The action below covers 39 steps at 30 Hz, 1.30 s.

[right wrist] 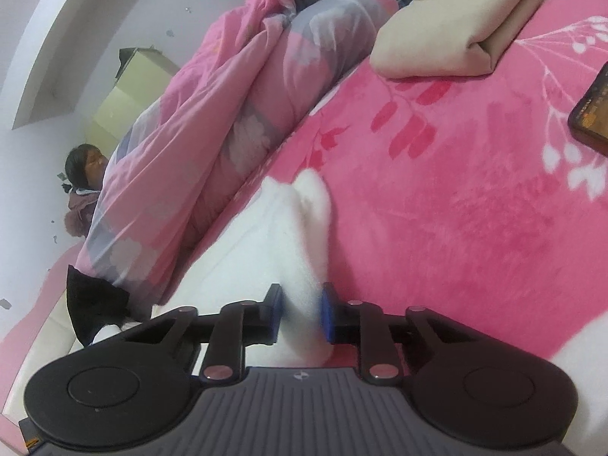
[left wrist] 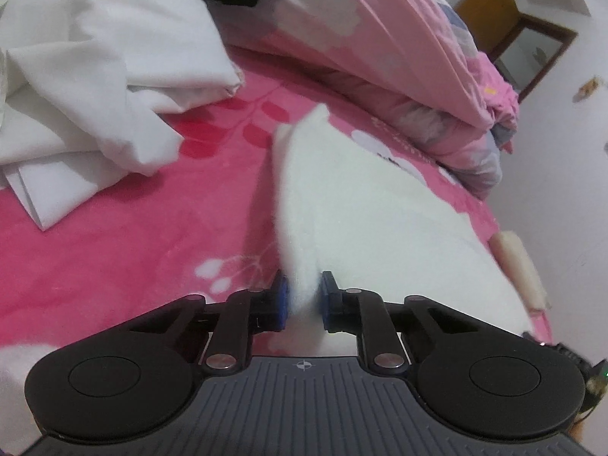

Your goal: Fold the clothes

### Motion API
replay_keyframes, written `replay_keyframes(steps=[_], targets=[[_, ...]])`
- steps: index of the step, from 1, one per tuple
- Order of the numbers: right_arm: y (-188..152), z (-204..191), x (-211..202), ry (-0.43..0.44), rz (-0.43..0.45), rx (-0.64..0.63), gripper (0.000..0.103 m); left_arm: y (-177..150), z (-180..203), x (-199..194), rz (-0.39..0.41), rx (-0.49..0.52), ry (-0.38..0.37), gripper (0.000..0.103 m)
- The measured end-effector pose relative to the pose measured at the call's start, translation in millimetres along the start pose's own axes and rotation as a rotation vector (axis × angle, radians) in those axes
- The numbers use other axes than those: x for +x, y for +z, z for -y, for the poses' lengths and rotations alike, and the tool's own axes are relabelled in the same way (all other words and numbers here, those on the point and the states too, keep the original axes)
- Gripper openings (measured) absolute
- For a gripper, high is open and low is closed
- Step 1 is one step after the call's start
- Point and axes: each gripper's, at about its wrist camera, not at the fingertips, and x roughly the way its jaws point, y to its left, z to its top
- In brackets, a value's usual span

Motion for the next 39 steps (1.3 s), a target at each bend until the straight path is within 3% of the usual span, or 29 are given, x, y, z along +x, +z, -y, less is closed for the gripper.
replay_keyframes(steps=[12, 16, 21, 23, 26, 30, 34, 39], targets=[[-2.0, -5.2, -8.3, 0.009, 0.029, -0.03, 0.014, -10.4, -1.1, -20.1, 0.02, 0.013, -0.033, 0.009], [-0.5, -9.1, -15.9, 0.035, 0.045, -0.03, 0.014, -10.1, 6.1, -26.4, 0.028, 0.072, -0.04, 0.009], [-5.9, 11.5, -8.9, 0.023, 0.026, 0.047, 0.013, -12.4, -6.5, -17.3, -0.007, 0.026, -0.036, 0.009], [-7.7, 16.4, -10.8, 0.036, 0.03, 0.084, 0.013, -12.4, -4.2, -19.9, 0.003, 0.058, -0.038, 0.009], [-7.9, 9.8, -14.3, 0.023, 0.038, 0.043, 0.013, -14.9, -6.7, -14.4, -0.016, 0.074, -0.027, 0.011], [-7.3, 9.9, -9.3, -0.021, 0.014, 0.015, 0.016, -15.3, -16.4, -13.8, -0.03, 0.022, -0.01, 0.027], [-3.5, -3.7, -21.6, -0.11, 0.026, -0.048, 0.036, -10.7, -16.7, -39.3, 0.033, 0.023, 0.016, 0.029], [-2.9, -59.4, -46.1, -0.229, 0.112, -0.312, 0.037, -3.5, 22.4, -61.1, 0.158, 0.239, 0.025, 0.031]])
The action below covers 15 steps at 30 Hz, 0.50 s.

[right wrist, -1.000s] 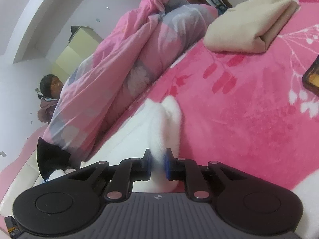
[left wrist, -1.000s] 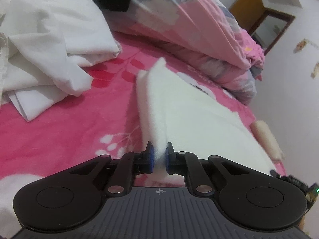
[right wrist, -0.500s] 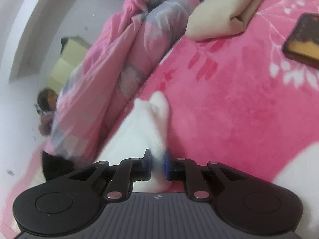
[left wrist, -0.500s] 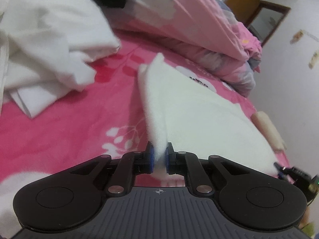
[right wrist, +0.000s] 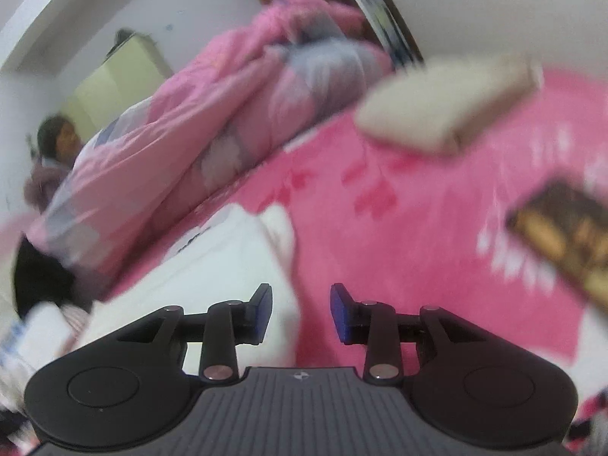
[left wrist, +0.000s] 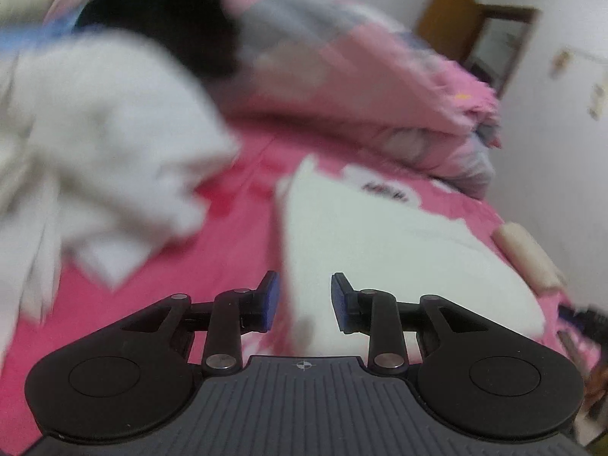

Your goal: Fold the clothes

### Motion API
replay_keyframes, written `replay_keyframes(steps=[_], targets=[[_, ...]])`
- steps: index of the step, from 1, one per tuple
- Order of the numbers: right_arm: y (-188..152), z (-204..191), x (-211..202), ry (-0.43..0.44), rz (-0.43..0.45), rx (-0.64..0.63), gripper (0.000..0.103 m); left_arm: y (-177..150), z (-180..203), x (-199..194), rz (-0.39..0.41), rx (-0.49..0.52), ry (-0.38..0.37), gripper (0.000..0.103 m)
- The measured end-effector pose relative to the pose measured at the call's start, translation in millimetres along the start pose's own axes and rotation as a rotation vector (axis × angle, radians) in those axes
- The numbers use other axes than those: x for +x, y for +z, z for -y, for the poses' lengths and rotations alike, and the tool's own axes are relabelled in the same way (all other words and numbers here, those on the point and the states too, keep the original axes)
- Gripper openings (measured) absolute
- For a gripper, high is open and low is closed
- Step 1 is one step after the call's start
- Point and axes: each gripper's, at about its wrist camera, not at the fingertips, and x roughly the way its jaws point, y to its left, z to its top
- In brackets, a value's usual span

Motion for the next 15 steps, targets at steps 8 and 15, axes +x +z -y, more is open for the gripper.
replay_keyframes(steps=[8, 15], targets=[[-34.6, -125.4, 17.2, 0.029, 0.016, -0.611, 0.035, -24.0, 64.4, 65.2, -0.146, 0.294, -0.068, 0.042], [-56.1, -99.9, 41.5, -0.043, -0.152, -0.631, 0.035, -43.8, 59.7, 82.0, -0.174, 0.334, -0.037, 0.044]])
